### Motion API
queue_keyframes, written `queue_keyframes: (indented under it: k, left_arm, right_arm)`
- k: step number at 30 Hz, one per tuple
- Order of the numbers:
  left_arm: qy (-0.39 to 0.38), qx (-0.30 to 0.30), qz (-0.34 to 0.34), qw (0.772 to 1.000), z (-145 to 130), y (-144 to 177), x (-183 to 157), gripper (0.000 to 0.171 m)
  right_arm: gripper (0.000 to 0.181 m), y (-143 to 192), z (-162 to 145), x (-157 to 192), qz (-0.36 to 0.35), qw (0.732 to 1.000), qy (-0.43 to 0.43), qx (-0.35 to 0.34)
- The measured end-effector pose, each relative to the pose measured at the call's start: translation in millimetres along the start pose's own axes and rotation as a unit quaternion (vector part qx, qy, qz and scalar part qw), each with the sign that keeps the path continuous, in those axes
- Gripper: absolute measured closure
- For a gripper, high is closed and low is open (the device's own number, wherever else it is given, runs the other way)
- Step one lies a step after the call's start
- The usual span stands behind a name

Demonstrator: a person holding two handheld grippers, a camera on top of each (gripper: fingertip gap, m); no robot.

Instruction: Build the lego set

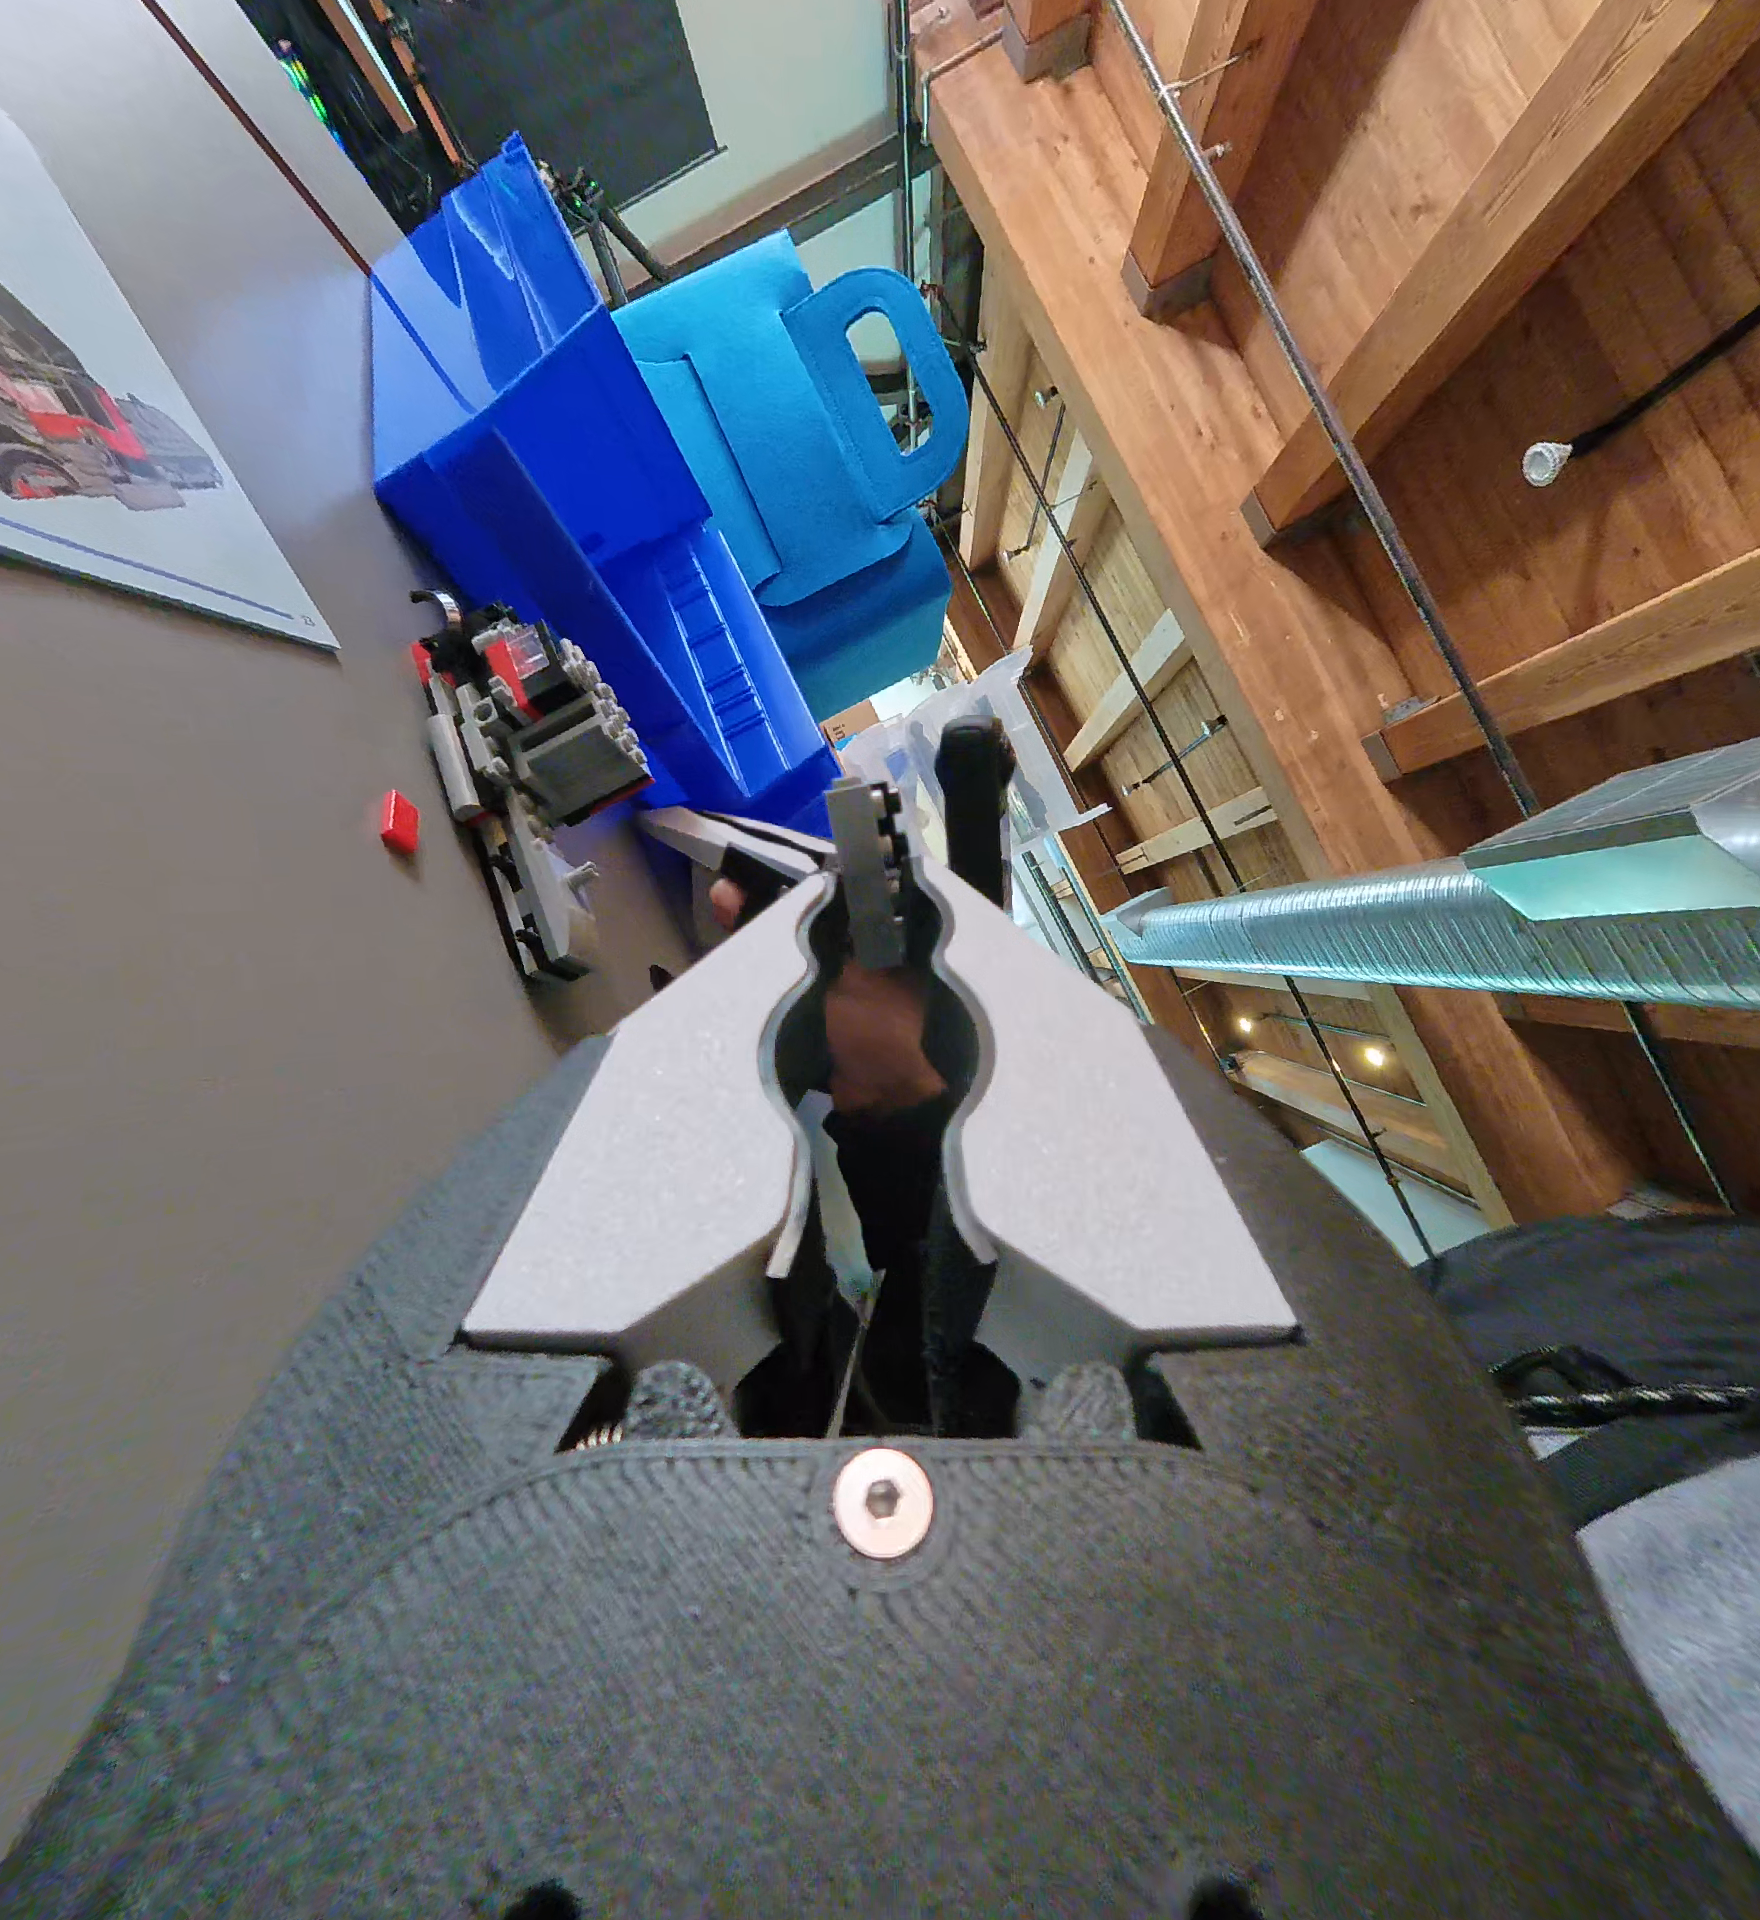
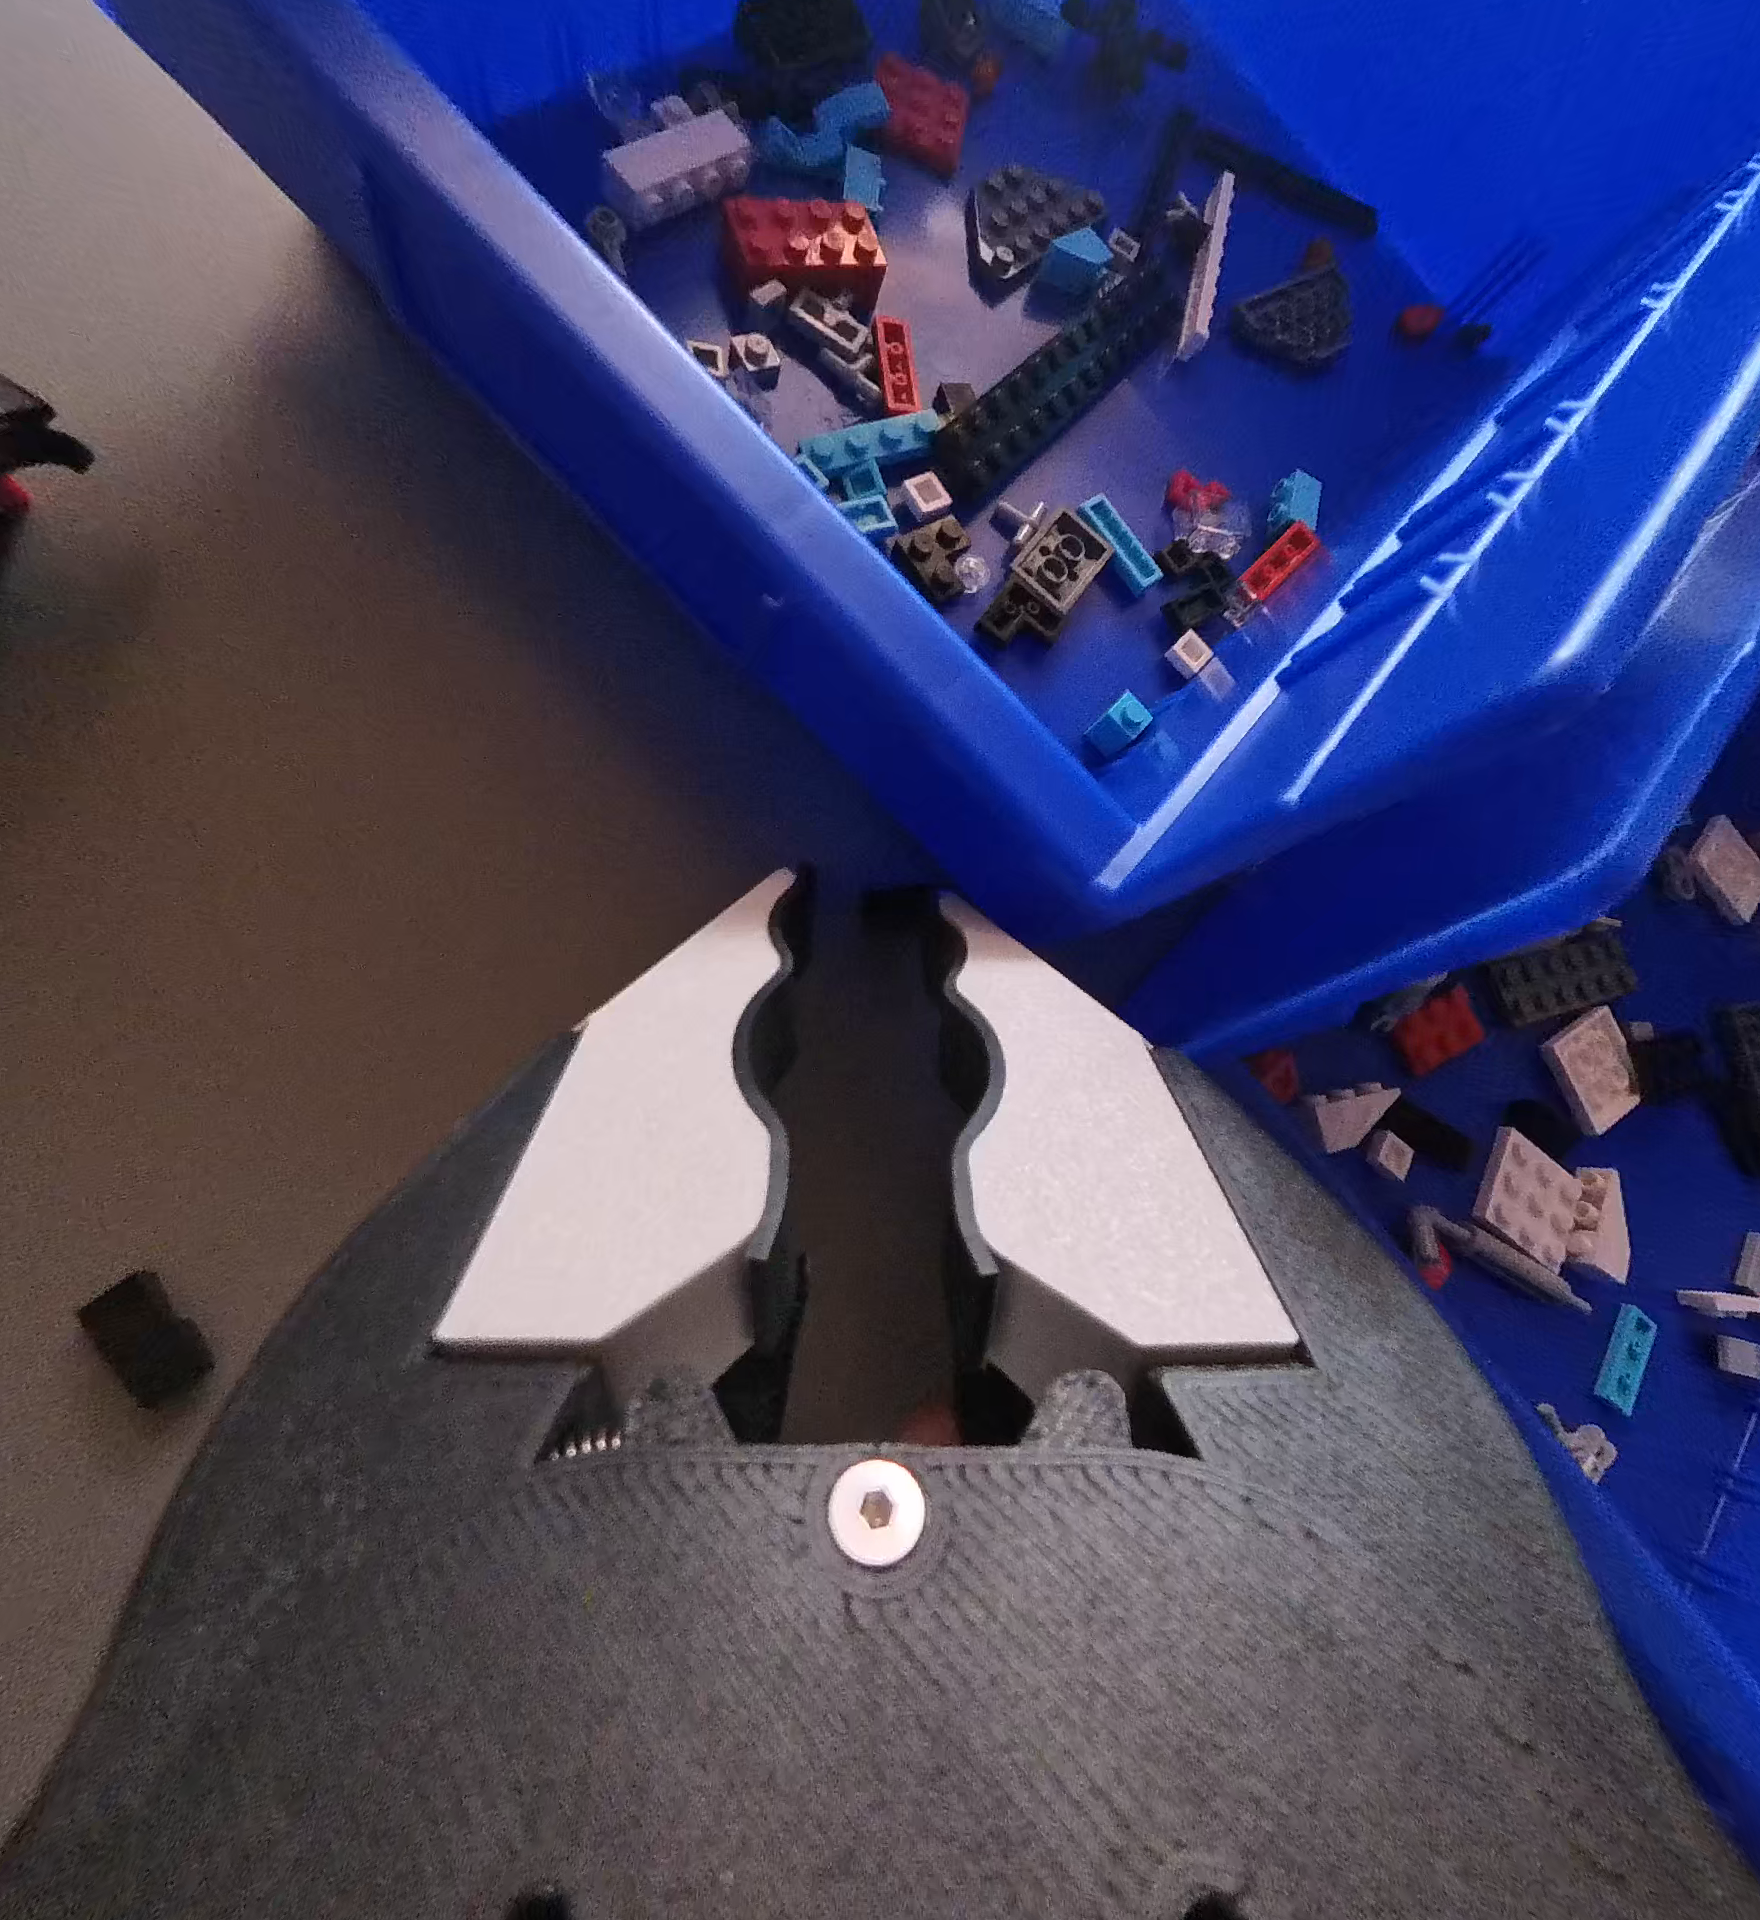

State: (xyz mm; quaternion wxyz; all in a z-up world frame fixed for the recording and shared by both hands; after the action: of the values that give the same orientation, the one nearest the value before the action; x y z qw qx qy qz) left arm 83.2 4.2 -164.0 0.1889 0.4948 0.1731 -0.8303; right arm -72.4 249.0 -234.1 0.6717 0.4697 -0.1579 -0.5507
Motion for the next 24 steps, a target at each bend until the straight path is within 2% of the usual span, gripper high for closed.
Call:
queue_keyframes:
  k: [14,18,24]
  left_arm:
    - [0.007,-0.003,-0.016,1.000,0.1,2.5,-1.7,0.161]
    - [0.010,-0.006,-0.002,1.000,0.8,1.9,1.5,0.160]
    - [0.009,-0.012,0.014,1.000,4.4,0.0,5.0,0.160]
  right_arm:
    - [0.170,1.8,-1.8,3.5,0.015,0.999,0.033,0.001]
    - [0.171,8.0,-4.2,13.6,0.040,0.998,0.051,-0.003]
    - [0.172,29.5,5.1,49.6,0.124,0.987,0.095,-0.035]
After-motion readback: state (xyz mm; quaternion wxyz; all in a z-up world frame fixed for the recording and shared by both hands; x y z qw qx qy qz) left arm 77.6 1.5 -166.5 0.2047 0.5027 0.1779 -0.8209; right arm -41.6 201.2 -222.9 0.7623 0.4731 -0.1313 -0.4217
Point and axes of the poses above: each gripper's, where its closed fingertips meet, y back along the fingers, z out of its top, x = y × z across the jaws, the point moved 3 cm from there along y, back along the fingers, and after that the axes turned 14 degrees about x, right-handed, at the moved point
